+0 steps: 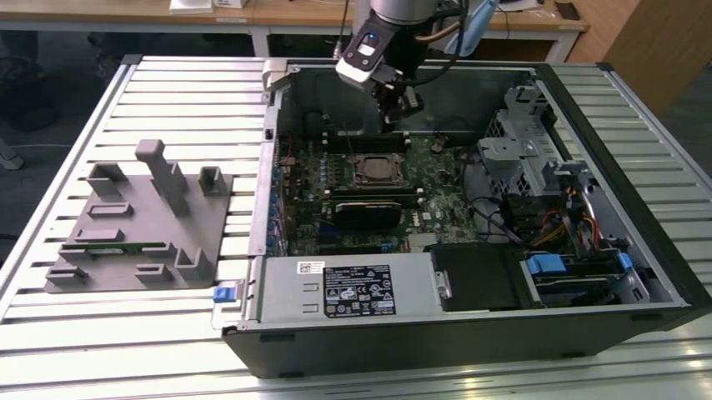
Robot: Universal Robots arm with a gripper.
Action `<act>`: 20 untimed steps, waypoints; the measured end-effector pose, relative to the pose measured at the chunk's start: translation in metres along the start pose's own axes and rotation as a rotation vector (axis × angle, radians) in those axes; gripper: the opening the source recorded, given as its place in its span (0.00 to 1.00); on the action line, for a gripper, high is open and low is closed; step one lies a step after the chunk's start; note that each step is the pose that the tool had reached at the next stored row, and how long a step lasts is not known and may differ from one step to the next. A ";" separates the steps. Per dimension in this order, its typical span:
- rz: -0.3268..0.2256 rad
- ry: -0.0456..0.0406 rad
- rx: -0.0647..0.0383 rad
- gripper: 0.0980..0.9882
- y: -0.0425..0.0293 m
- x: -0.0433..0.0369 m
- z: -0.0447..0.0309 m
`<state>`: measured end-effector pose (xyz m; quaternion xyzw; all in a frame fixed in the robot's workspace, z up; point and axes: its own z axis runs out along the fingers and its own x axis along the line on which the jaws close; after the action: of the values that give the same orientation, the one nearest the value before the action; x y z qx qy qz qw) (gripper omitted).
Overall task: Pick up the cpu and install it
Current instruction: 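Install the first cpu locking lever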
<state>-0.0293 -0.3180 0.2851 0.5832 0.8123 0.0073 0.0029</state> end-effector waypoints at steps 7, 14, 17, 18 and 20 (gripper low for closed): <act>-0.035 0.0005 0.000 0.01 0.0000 0.0000 0.0000; -0.076 0.0012 0.000 0.01 0.0000 0.0000 0.0000; -0.095 0.0014 0.000 0.01 0.0000 0.0000 0.0000; -0.102 0.0015 0.000 0.01 0.0000 0.0000 0.0000; -0.116 0.0018 0.000 0.01 0.0000 0.0000 0.0000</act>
<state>-0.0293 -0.3180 0.2851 0.5352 0.8447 0.0075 0.0025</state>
